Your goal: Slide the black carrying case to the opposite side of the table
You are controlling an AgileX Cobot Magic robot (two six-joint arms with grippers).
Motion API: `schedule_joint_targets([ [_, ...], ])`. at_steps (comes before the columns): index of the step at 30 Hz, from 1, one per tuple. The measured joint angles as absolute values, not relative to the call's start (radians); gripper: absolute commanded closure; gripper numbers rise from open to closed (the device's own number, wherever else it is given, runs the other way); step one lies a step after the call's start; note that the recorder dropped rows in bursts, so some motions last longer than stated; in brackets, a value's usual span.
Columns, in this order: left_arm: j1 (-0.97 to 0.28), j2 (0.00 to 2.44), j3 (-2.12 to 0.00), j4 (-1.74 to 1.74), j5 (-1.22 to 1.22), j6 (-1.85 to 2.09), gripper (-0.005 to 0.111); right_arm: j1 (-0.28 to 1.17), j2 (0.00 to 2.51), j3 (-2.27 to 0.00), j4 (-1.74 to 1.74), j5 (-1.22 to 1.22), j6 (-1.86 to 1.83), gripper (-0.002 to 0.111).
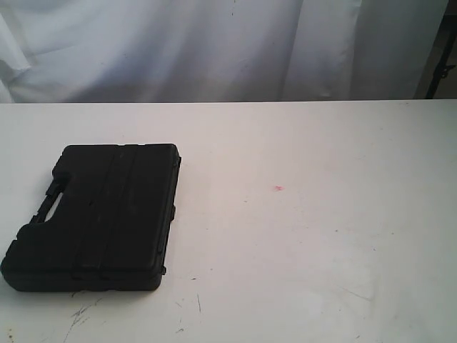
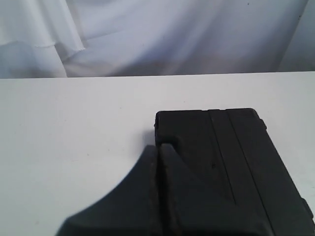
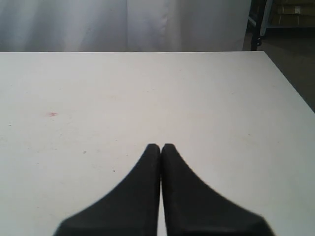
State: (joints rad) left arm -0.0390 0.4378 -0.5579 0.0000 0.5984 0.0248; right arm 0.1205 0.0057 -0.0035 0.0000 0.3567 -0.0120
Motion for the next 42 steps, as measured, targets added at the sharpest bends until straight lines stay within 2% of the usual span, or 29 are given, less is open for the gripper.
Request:
schedule_joint_targets([
  [9, -0.025, 0.406, -0.380, 0.000, 0.406, 0.025, 0.107, 0.121, 0.006, -0.004, 0.000, 0.357, -0.012, 0.108],
  [20, 0.045, 0.204, -0.224, -0.053, 0.388, 0.025, 0.107, 0.121, 0.006, -0.004, 0.000, 0.357, -0.012, 0.108],
  [42, 0.045, 0.108, -0.167, -0.060, 0.383, 0.017, 0.107, 0.121, 0.006, -0.004, 0.000, 0.357, -0.012, 0.108],
])
